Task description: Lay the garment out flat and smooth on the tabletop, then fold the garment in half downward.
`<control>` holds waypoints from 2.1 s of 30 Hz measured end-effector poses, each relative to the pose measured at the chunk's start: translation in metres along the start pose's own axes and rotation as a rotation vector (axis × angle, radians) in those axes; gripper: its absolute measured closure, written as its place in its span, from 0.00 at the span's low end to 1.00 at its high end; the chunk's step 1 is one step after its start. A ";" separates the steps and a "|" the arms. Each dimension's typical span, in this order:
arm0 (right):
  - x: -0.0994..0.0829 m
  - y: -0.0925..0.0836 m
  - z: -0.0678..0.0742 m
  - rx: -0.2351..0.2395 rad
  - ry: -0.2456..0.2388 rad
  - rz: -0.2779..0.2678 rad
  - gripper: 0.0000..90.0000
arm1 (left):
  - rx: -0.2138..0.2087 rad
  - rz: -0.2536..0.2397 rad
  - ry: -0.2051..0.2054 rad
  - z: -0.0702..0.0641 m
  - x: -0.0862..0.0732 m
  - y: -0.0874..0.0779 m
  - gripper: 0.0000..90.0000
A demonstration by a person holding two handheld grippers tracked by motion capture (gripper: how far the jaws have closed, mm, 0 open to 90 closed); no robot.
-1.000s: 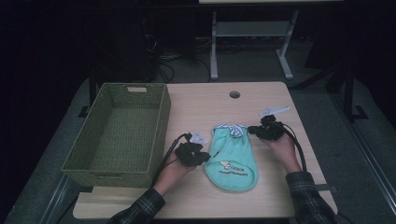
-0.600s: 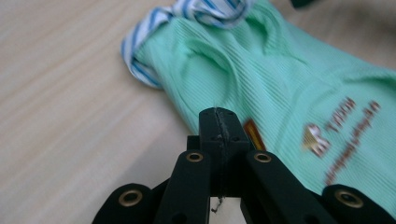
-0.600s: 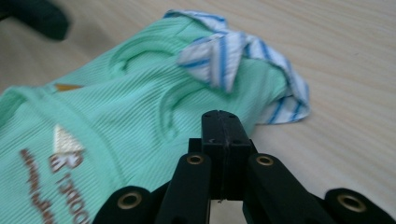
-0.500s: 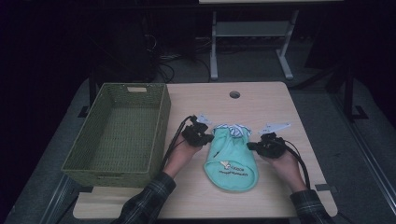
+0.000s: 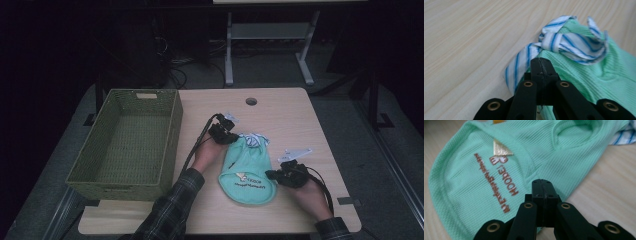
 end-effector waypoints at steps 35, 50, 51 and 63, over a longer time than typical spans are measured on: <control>-0.013 -0.009 -0.021 -0.055 0.007 0.030 1.00 | 0.026 0.096 -0.012 -0.007 -0.052 -0.030 1.00; -0.014 -0.009 -0.021 -0.056 0.010 0.029 1.00 | 0.000 0.022 -0.023 -0.016 -0.059 -0.058 0.81; -0.014 -0.009 -0.021 -0.055 0.010 0.028 1.00 | 0.021 0.003 -0.016 -0.013 -0.056 -0.061 0.79; -0.014 -0.009 -0.021 -0.058 0.007 0.030 1.00 | 0.042 0.060 -0.042 0.002 -0.065 -0.040 0.59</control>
Point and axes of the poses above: each handheld gripper's, and its own axes: y roughly forward along the jaws, x roughly out of its top, z roughly to its left, the point moved 4 cm from there along y, roughly forward along the jaws, and after that the axes turned 14 degrees about -y, right-handed, at the moved point
